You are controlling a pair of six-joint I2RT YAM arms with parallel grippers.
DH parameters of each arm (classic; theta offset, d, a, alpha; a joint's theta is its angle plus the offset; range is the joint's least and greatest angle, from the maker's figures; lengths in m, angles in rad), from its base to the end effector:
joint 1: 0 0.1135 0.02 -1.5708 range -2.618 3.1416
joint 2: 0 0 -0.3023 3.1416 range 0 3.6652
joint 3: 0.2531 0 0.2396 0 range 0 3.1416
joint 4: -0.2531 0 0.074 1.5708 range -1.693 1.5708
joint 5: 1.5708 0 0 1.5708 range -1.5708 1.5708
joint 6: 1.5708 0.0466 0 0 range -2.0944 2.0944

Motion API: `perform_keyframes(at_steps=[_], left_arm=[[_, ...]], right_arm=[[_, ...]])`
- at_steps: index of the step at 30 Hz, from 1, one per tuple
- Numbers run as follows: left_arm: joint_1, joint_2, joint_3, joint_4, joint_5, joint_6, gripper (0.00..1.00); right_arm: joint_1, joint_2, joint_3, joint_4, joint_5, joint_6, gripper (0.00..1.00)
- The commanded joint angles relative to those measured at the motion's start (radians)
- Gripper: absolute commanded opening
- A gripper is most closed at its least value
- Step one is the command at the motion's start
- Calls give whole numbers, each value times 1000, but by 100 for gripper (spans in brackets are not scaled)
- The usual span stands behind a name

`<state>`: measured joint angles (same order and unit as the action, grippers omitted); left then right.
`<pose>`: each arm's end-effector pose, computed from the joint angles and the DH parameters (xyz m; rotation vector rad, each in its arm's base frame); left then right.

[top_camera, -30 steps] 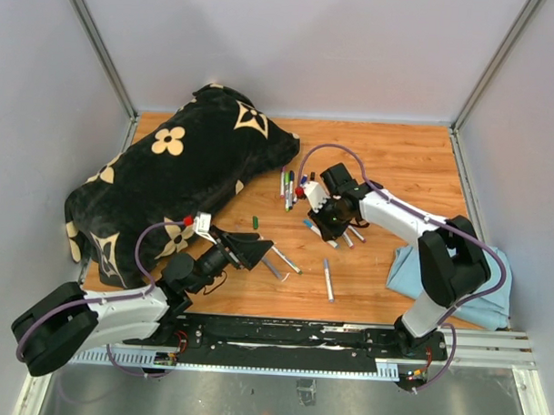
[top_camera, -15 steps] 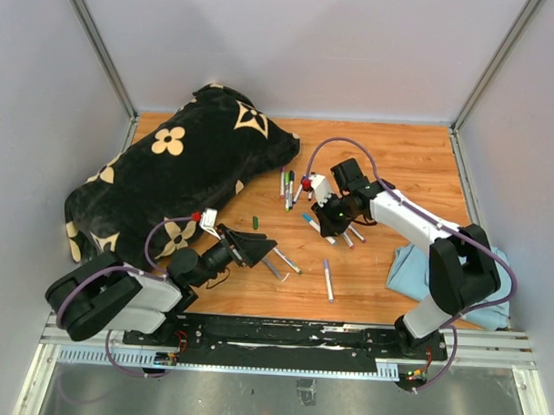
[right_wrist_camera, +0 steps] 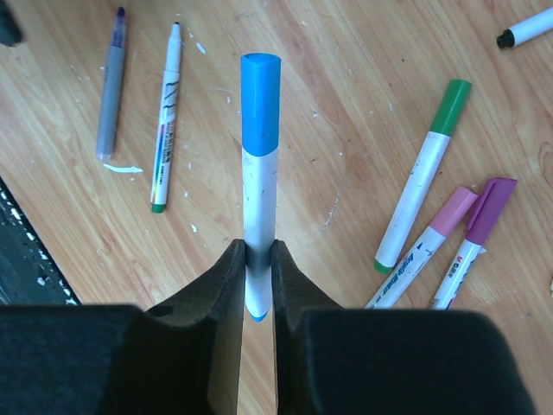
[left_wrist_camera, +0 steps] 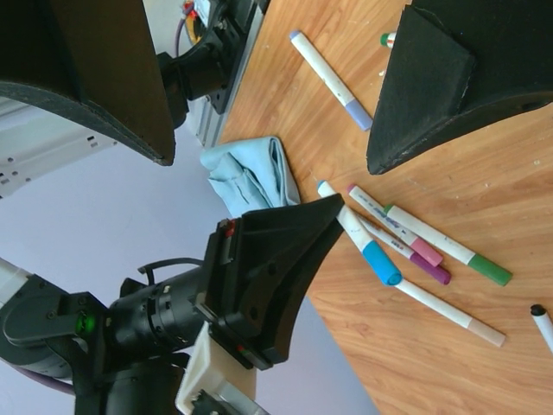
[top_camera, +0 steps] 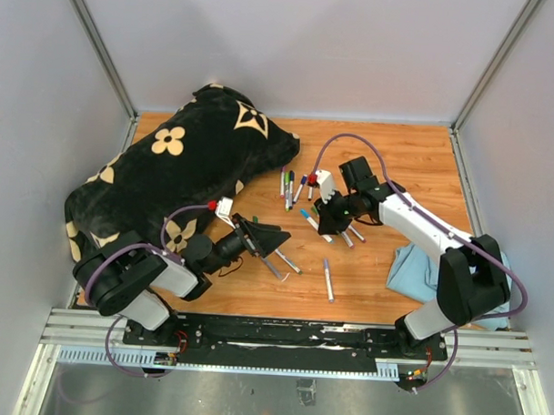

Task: Open the pen caps
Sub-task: Pick up the pen from the center of the board.

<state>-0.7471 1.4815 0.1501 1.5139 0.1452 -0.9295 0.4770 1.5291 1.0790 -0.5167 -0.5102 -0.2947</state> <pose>0.1601 -0.1575 0.2253 -0.0063 1.5639 -1.4674 0.2627 0.1614 0.2743 -1.1274 2.2366 0.7191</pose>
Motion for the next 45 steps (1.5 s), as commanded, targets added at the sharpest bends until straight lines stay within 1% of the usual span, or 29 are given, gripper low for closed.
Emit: perform_keyframes(at_steps=[1,9,15,18,20,24,26,27,31,33,34,38,39,40,41,45], left_arm=[[9,49,62,49,5,-1,96],[9,158,168,57,-12,-44,89],[8,219,241,48,-33,-77,87],[8,233,271,24,-40,-83,83],[8,239,286,-6,-52,-84,79],[6,245,313,-51,-57,-83,66],[6,249,324,-63,-56,-83,54],[5,250,327,-68,-55,-84,51],[1,252,334,-78,-47,-81,42],[-2,252,338,-86,-45,-77,34],[-4,251,339,-88,-43,-74,30],[-9,248,335,-89,-36,-67,5],[-11,243,327,-81,-38,-63,1],[-15,238,319,-72,-39,-60,1],[-19,230,309,-62,-44,-55,0],[-41,179,265,-23,-64,-27,0]], right_arm=[[-37,-61,-25,30,-83,31,1],[-46,-113,-44,57,-173,43,1],[-47,-127,-51,63,-228,47,1],[-46,-131,-53,64,-247,46,1],[-46,-133,-53,64,-260,44,1],[-46,-136,-55,64,-283,46,1],[-47,-138,-55,63,-288,46,1],[-46,-138,-54,63,-290,48,1],[-46,-138,-54,64,-292,49,1],[-46,-136,-54,64,-296,49,1],[-46,-135,-56,63,-300,48,1],[-46,-137,-57,59,-324,38,1],[-46,-138,-58,57,-334,34,1],[-46,-139,-59,56,-347,30,1],[-46,-140,-59,54,-358,27,3],[-46,-142,-62,47,-391,14,30]])
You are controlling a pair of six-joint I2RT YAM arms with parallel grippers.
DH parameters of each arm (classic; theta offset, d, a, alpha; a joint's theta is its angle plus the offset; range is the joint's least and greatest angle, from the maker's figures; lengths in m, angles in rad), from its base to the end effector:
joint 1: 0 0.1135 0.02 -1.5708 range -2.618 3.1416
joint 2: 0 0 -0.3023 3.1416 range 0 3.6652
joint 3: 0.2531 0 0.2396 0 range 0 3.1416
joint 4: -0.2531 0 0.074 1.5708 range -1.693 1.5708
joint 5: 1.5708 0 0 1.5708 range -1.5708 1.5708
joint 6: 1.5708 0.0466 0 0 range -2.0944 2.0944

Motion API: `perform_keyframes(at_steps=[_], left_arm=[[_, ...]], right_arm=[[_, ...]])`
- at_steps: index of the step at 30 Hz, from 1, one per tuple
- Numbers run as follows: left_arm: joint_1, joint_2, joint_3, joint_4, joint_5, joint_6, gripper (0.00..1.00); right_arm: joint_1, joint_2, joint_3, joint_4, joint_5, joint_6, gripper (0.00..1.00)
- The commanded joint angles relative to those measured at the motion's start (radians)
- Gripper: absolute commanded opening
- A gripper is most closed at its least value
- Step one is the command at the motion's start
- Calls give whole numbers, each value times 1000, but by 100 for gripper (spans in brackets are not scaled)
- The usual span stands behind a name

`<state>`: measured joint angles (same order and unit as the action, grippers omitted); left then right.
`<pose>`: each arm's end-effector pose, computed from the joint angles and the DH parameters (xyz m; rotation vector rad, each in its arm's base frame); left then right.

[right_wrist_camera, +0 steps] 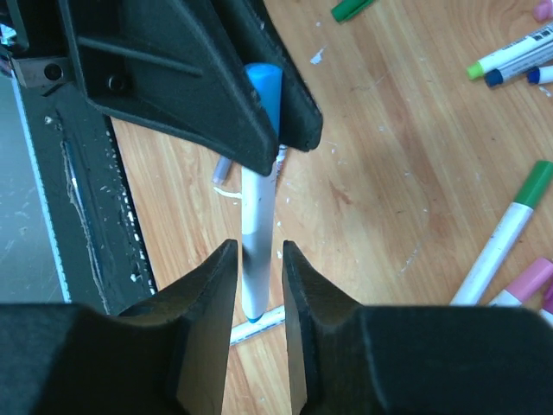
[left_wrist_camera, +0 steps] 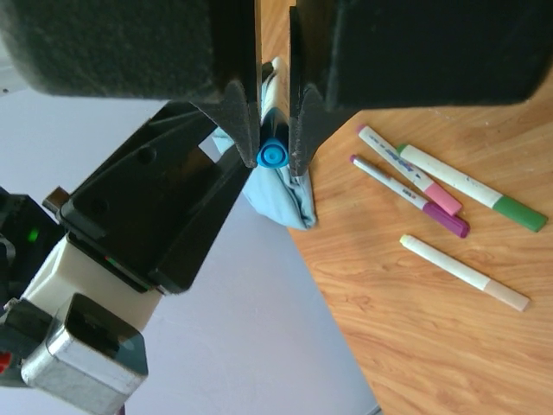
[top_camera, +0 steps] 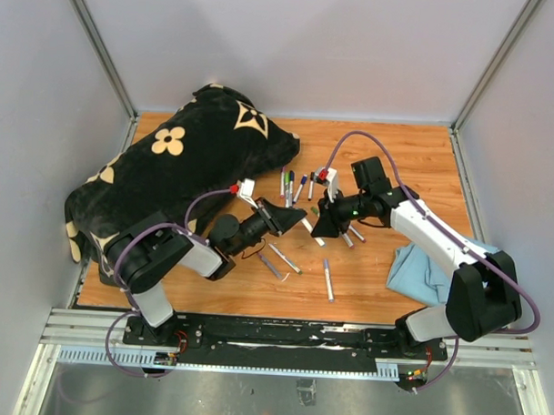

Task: Open the pen caps
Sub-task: Pick up the pen from the center of the board.

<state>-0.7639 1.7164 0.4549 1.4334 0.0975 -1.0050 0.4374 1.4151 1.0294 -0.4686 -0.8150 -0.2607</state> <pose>0.2209 -0.2179 0.2305 -0.0992 1.5823 -1.5042 0.2395 0.1494 0.3006 -1.1340 2.0308 1.0632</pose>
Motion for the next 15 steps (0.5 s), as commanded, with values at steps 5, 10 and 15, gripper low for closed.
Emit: perform_keyframes(at_steps=[5,10,15], left_arm=[[-51,-128,-108,118,-32,69,0],[-68,-209,-192,176,-51,86,0],[-94,-302,-246,152,-70,136,0]], right_arm=[[-6,-37,-9,-22,-161,-54,55],[-6,-41,-1,-55,-232,-100,73],[-6,-46,4,-82,-291,-138,79]])
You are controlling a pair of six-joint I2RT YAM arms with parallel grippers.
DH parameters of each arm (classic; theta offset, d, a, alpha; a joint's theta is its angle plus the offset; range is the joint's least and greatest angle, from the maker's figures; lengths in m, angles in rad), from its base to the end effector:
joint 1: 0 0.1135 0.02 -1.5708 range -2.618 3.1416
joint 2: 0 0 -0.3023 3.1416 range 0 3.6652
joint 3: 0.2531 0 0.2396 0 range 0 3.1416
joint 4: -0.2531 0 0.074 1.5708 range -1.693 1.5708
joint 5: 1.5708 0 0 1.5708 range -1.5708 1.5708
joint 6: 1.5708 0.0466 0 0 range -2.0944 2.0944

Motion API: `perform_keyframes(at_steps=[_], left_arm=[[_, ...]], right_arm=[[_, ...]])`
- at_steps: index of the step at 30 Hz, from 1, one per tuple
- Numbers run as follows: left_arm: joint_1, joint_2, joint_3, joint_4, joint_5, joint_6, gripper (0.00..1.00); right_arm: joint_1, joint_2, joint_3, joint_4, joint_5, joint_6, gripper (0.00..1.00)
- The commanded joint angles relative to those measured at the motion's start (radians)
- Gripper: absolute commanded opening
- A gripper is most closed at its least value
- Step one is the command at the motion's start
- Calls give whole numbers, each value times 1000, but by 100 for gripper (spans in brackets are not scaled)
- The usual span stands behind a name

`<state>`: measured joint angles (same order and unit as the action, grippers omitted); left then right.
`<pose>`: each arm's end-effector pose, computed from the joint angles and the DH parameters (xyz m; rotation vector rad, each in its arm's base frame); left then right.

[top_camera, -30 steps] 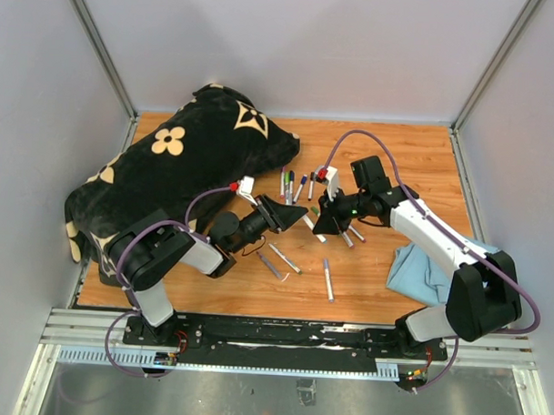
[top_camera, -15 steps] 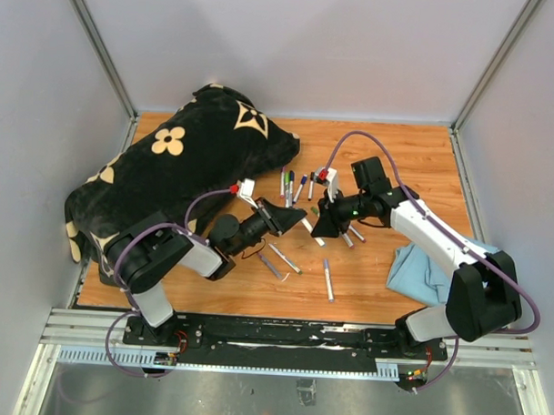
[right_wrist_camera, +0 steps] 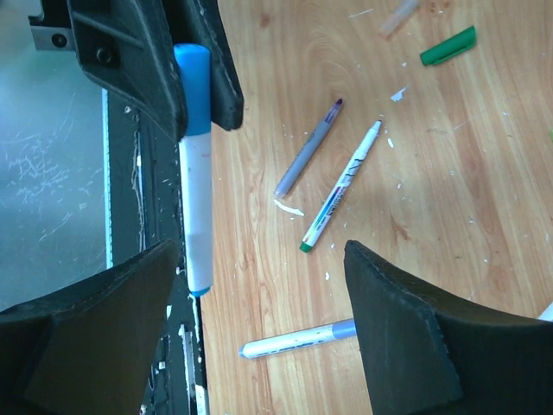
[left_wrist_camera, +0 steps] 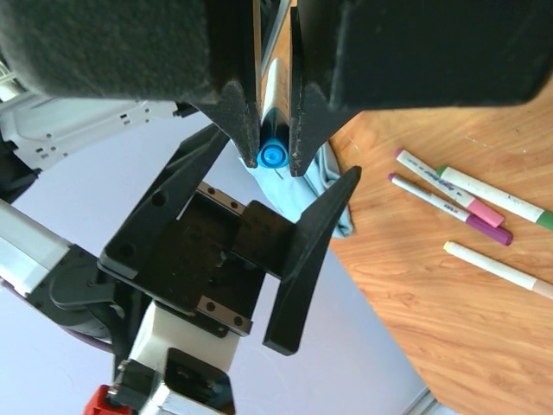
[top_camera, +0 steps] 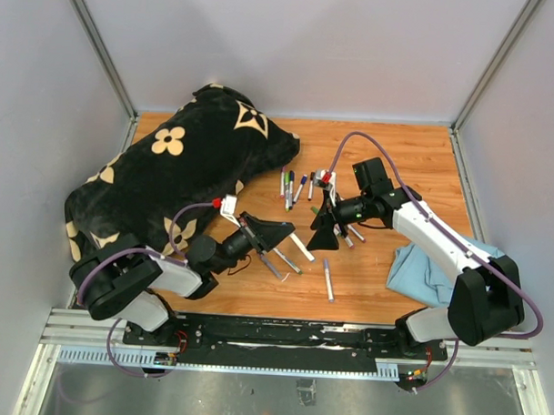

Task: Open the pen caps
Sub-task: Pick up the pen from the center of the board, then open the pen cap from the pen.

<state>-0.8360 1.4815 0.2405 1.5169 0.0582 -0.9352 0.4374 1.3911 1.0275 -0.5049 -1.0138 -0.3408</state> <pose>0.1595 -0.1806 0.2474 -0.0163 1.4648 -1.5259 0.2259 0.1493 0.3092 -1.2503 1.8682 1.2608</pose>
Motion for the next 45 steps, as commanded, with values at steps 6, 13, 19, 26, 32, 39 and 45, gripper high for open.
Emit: perform_keyframes(at_steps=[6,13,19,26,32,39,45], left_arm=[[-40,-155,-79,30,-60,103,0],[-70,-208,-101,10,-107,140,0],[-72,-206,-122,45,-134,137,0],[-71,-187,-136,91,-141,122,0],[-72,-186,-141,96,-152,115,0],[-72,-184,-143,95,-167,106,0],[-73,-185,-144,100,-181,100,0]], right_arm=[[-6,-24,8,-55,-122,-70,80],[3,-12,5,-51,-135,-61,81],[18,-15,-19,9,-127,-10,81],[27,-15,-26,34,-107,14,81],[30,-16,-32,61,-78,41,81],[40,-14,-49,103,-33,87,81],[60,-10,-49,112,-8,97,81]])
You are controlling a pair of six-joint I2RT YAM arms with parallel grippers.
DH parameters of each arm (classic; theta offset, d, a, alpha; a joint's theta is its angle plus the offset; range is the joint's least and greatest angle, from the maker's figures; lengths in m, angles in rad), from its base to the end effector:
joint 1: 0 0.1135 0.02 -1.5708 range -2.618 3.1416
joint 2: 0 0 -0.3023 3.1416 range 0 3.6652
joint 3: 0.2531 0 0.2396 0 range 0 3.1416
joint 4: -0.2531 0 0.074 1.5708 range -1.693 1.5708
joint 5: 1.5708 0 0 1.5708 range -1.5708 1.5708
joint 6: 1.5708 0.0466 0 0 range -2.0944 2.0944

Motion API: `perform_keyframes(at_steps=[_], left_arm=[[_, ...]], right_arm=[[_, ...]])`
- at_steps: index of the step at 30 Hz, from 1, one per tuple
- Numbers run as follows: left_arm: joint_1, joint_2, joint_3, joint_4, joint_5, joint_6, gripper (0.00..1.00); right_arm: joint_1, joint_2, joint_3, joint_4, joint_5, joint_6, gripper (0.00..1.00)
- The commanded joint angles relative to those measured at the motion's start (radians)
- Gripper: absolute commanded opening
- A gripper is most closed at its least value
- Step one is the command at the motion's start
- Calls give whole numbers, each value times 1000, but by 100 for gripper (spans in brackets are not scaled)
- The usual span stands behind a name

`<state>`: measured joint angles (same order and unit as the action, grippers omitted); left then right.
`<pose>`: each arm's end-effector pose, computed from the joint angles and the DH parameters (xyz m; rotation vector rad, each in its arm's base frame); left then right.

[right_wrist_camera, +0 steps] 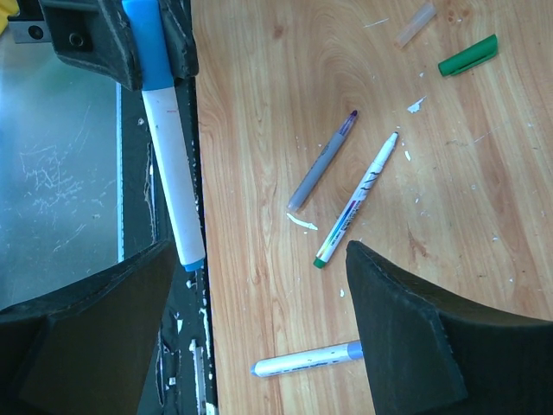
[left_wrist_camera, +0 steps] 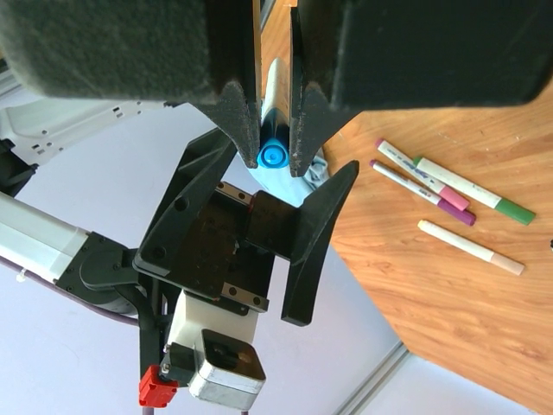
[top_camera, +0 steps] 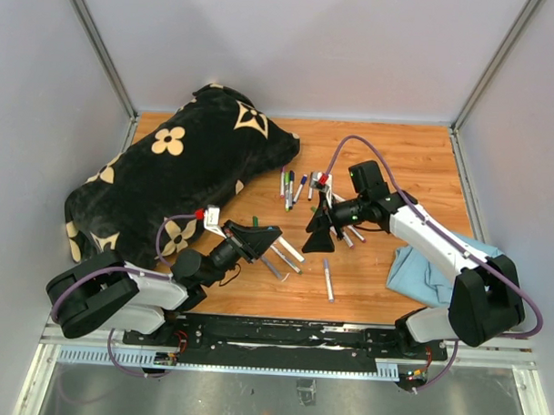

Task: Open the pen caps
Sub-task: Open the pen cap from the pen.

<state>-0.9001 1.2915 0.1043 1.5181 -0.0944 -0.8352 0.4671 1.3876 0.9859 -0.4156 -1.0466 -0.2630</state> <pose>0.1234 -0.1484 0.2505 -0.0463 1.3779 -1.4280 0.2216 0.1569 0.3043 -1.2379 1.8510 1.3335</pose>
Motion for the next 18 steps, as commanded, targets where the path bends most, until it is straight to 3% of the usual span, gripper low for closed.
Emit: perform_keyframes(at_steps=[1,13,18], left_arm=[[-9,6,-7,100,-30,-2,0],[-10,71,19,161,-7,-38,0],[-9,82,20,168,-16,-38,0]], right_arm=[[35,-7,-8,25,27,22,81],[62,-12,-34,107,134,120,80],[92,-17,-34,109,44,111,78]])
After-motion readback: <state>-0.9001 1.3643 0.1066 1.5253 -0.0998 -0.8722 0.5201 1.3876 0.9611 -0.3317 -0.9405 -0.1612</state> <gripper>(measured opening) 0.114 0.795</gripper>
